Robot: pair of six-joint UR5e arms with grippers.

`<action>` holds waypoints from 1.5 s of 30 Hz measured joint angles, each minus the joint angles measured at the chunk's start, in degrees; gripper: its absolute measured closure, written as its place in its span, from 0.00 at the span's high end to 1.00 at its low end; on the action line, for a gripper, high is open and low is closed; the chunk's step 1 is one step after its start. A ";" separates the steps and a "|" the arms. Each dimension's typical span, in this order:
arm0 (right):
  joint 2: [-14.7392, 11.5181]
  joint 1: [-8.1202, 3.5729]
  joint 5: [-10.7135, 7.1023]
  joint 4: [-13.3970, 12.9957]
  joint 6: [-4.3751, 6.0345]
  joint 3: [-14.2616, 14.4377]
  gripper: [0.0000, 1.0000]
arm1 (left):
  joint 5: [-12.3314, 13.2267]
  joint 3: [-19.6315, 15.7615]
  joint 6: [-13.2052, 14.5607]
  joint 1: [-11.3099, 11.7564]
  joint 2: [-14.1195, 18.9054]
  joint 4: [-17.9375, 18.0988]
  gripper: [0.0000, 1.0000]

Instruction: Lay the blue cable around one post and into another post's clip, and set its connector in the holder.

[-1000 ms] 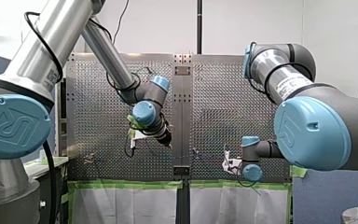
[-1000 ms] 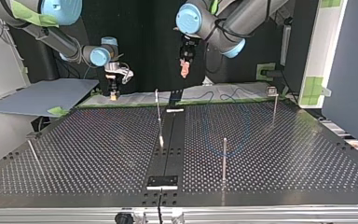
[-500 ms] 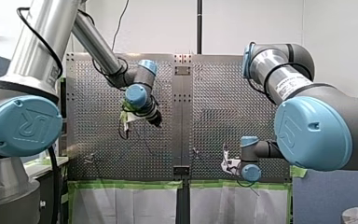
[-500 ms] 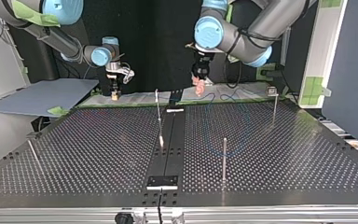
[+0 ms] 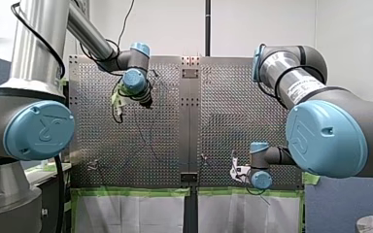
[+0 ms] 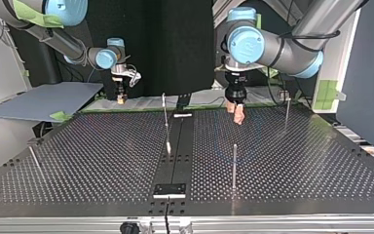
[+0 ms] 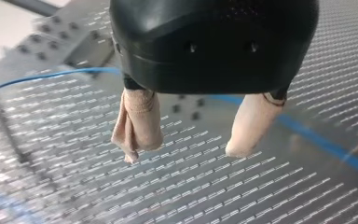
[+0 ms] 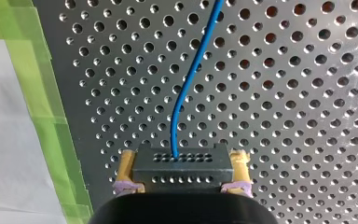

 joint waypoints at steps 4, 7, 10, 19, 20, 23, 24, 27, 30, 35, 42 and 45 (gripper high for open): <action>0.06 0.02 -0.08 -0.07 0.07 -0.01 0.00 | 0.03 0.00 -0.79 1.44 2.38 -0.05 1.00; 0.07 0.03 -0.09 -0.10 0.08 0.01 0.00 | 0.08 0.00 -1.40 1.73 4.19 -0.06 1.00; 0.08 0.02 -0.09 -0.10 0.09 0.02 0.00 | 0.14 -0.18 -1.76 1.64 5.87 -0.05 1.00; 0.12 -0.59 -0.18 0.08 0.05 0.01 0.00 | 2.98 -2.09 -4.86 1.70 10.50 1.22 1.00; 0.12 -0.63 -0.18 0.01 0.05 0.01 0.00 | 3.44 -2.44 -5.32 1.76 10.98 1.56 1.00; 0.15 -0.71 -0.18 -0.40 0.07 0.01 0.00 | 5.05 -3.80 -6.93 2.04 12.63 3.03 1.00; 0.16 -0.72 -0.16 -0.49 0.08 0.01 0.00 | 5.67 -4.16 -7.56 2.16 13.26 3.61 1.00; 0.17 -0.69 -0.07 -0.70 0.28 0.00 0.00 | 7.28 -4.57 -9.17 2.50 14.83 5.21 1.00; 0.17 -0.46 -0.09 -0.94 0.87 0.00 0.00 | 9.03 -4.64 -10.96 2.88 15.11 7.00 1.00; 0.18 -0.35 -0.20 -1.01 0.98 0.00 0.00 | 9.97 -4.63 -13.96 3.73 13.43 10.01 1.00; 0.23 -0.55 -0.26 -0.79 0.52 0.00 0.00 | 9.76 -4.56 -18.61 5.08 10.51 14.63 1.00; 0.23 -0.53 -0.27 -0.83 0.51 -0.02 0.00 | 9.29 -4.31 -20.41 5.75 9.84 16.05 1.00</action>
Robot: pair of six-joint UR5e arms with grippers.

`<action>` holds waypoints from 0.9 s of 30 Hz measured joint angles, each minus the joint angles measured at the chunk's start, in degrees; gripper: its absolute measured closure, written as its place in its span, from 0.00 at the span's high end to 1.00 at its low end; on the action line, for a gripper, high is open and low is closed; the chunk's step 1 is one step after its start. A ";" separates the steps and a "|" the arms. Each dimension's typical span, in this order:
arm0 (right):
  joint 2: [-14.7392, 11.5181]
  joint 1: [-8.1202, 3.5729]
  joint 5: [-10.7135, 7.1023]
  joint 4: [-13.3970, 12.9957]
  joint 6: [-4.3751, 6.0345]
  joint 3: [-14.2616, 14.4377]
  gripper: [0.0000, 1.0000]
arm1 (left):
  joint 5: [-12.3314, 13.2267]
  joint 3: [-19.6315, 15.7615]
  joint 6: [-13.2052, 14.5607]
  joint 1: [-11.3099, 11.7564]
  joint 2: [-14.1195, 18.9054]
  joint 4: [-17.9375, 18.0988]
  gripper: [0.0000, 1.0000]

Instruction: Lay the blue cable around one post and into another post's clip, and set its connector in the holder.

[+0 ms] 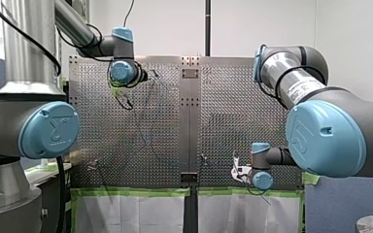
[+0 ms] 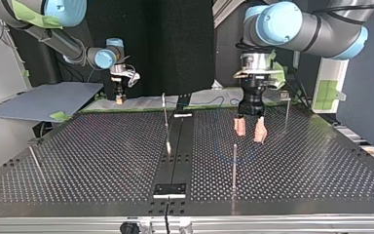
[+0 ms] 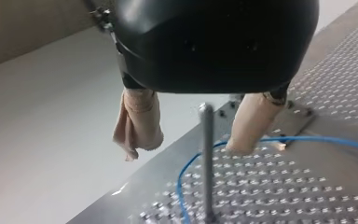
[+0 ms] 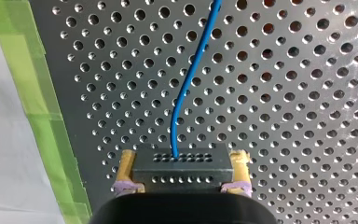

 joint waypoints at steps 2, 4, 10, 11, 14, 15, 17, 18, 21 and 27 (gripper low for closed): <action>-0.01 0.04 -0.01 -0.04 0.05 -0.01 0.00 | -0.01 0.11 -0.67 0.35 -0.34 0.38 1.00; 0.00 0.09 -0.01 -0.05 0.08 0.01 0.00 | 0.05 0.19 -1.32 0.72 -0.82 0.72 1.00; 0.02 0.11 -0.01 -0.05 0.10 0.01 0.00 | 1.33 0.23 -3.20 1.50 -2.86 2.10 1.00; 0.02 0.12 -0.01 -0.05 0.11 0.00 0.00 | 1.56 0.25 -3.44 1.58 -3.36 2.41 1.00; 0.01 0.18 -0.01 -0.06 0.11 -0.02 0.00 | 1.72 0.70 -3.86 1.87 -5.06 3.27 1.00; 0.01 0.20 -0.03 -0.06 0.10 0.00 0.00 | 1.56 1.11 -3.90 2.01 -5.74 3.41 1.00; 0.02 0.19 -0.09 -0.06 0.09 0.02 0.00 | 1.29 1.83 -3.83 2.22 -6.72 3.44 1.00; 0.02 0.18 -0.11 -0.04 0.08 0.02 0.00 | 1.12 2.42 -3.66 2.37 -7.39 3.41 1.00; 0.02 0.16 -0.15 -0.05 0.09 -0.01 0.00 | 0.62 3.92 -3.10 2.79 -8.96 3.31 1.00; 0.02 0.03 -0.30 -0.01 0.16 -0.08 0.00 | 0.20 7.05 -2.67 3.73 -11.07 2.80 1.00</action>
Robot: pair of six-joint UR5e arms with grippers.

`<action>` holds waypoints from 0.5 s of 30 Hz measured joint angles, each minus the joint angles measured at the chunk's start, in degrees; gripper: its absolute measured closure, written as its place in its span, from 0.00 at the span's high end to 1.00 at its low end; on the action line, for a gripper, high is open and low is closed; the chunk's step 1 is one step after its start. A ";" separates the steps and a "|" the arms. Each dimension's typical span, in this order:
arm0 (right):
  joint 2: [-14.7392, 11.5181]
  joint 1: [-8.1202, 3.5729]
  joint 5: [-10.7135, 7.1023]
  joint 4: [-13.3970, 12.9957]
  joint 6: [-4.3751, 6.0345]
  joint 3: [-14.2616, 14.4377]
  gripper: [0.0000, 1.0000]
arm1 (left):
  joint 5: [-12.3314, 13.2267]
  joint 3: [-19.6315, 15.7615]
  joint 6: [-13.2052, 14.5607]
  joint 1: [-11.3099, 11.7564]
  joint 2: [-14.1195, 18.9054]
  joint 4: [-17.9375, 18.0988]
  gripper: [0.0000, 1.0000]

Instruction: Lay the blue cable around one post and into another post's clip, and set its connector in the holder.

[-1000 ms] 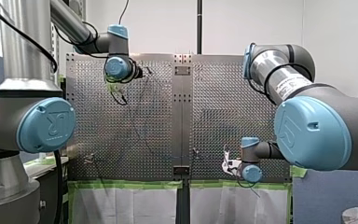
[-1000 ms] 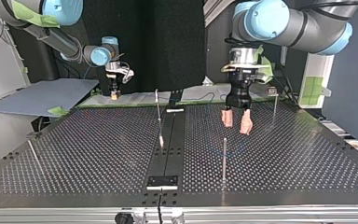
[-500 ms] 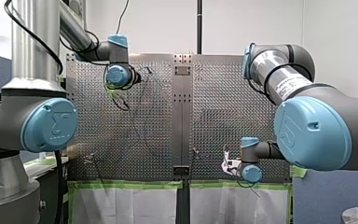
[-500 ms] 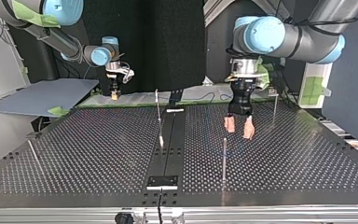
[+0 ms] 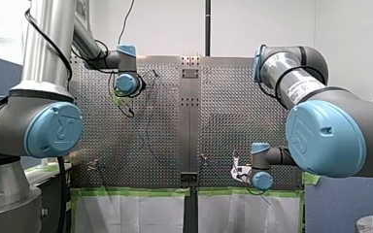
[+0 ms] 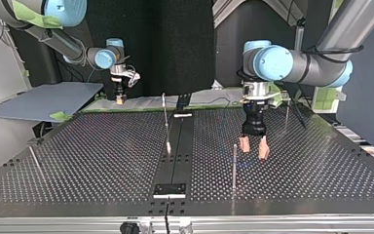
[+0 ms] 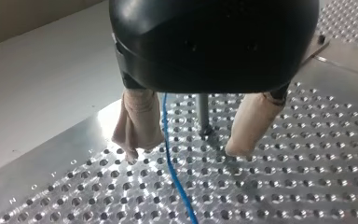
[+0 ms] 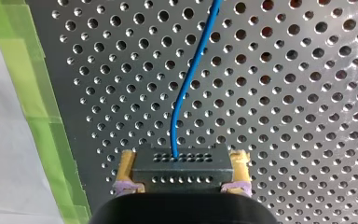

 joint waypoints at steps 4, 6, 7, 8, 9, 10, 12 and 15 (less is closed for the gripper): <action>0.01 -0.01 -0.13 0.12 0.00 -0.03 0.00 | 0.33 1.57 0.31 0.38 -1.39 -0.93 1.00; 0.01 -0.05 -0.18 0.23 -0.03 -0.03 0.00 | 0.50 1.86 0.47 0.47 -1.71 -1.12 1.00; 0.01 -0.08 -0.19 0.28 -0.04 -0.03 0.00 | 0.54 1.93 0.51 0.49 -1.78 -1.16 1.00; 0.01 -0.10 -0.21 0.31 -0.04 -0.04 0.00 | 0.57 1.97 0.54 0.50 -1.83 -1.19 1.00; 0.01 -0.12 -0.22 0.33 -0.05 -0.04 0.00 | 0.59 2.01 0.57 0.51 -1.87 -1.21 1.00; 0.01 -0.13 -0.23 0.35 -0.05 -0.04 0.00 | 0.63 2.04 0.57 0.54 -1.89 -1.19 1.00; 0.02 -0.13 -0.27 0.36 -0.04 -0.04 0.00 | 1.01 2.13 0.53 0.86 -1.93 -1.06 1.00; 0.02 -0.14 -0.30 0.40 -0.04 -0.04 0.00 | 1.66 2.54 0.39 1.49 -2.11 -1.00 1.00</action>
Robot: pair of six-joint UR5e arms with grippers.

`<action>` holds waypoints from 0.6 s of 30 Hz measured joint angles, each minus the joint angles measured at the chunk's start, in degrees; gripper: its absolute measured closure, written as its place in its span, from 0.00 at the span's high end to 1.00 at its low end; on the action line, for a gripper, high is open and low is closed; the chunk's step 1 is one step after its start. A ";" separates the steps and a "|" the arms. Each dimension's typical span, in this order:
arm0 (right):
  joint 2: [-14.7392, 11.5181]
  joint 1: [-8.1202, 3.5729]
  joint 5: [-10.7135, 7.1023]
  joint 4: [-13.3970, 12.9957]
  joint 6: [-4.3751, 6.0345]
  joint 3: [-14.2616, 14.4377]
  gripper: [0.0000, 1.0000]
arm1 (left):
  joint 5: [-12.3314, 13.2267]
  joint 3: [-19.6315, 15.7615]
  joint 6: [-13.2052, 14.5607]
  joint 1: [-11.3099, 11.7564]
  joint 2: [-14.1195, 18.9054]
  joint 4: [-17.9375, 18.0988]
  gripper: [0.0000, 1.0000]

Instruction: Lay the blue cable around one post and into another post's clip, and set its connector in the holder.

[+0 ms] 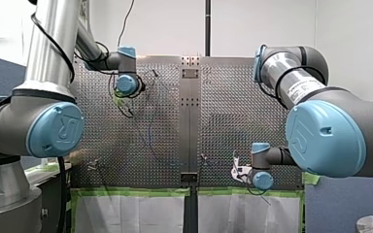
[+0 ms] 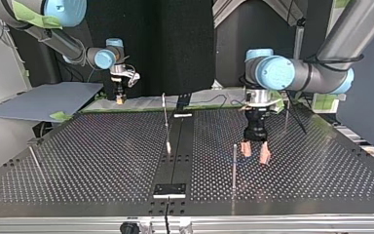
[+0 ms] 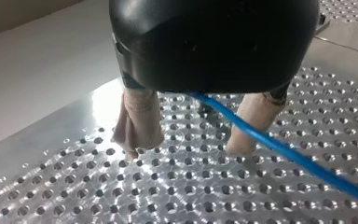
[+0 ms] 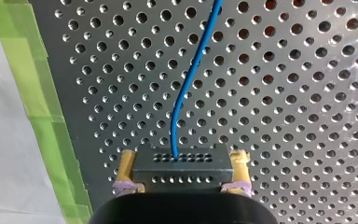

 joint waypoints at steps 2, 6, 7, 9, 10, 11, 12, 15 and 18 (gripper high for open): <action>0.00 0.00 -0.01 0.03 0.02 0.00 0.00 | 0.25 0.36 -0.03 0.33 -0.13 0.01 1.00; 0.00 -0.01 -0.02 0.03 0.06 0.00 0.00 | 0.77 2.00 -0.02 0.77 -1.47 -0.64 1.00; 0.00 -0.02 -0.02 0.03 0.07 0.00 0.00 | 0.90 2.52 0.02 0.77 -1.96 -0.94 1.00; 0.00 -0.06 -0.02 0.04 0.07 0.00 0.00 | 1.07 3.66 0.11 0.77 -2.91 -1.44 1.00; 0.00 -0.08 -0.02 0.04 0.09 0.00 0.00 | 1.10 4.08 0.14 0.78 -3.17 -1.58 1.00; 0.00 -0.08 -0.02 0.05 0.11 0.00 0.00 | 1.12 4.46 0.19 0.80 -3.37 -1.71 1.00; -0.01 -0.10 -0.02 0.05 0.12 0.00 0.00 | 1.14 4.99 0.28 0.83 -3.56 -1.92 1.00; 0.00 -0.26 -0.03 0.01 0.19 0.00 0.00 | 1.21 6.51 0.51 0.87 -4.04 -2.64 1.00; 0.00 -0.47 -0.13 -0.06 0.41 0.00 0.00 | 1.31 7.73 1.18 0.79 -4.95 -3.89 1.00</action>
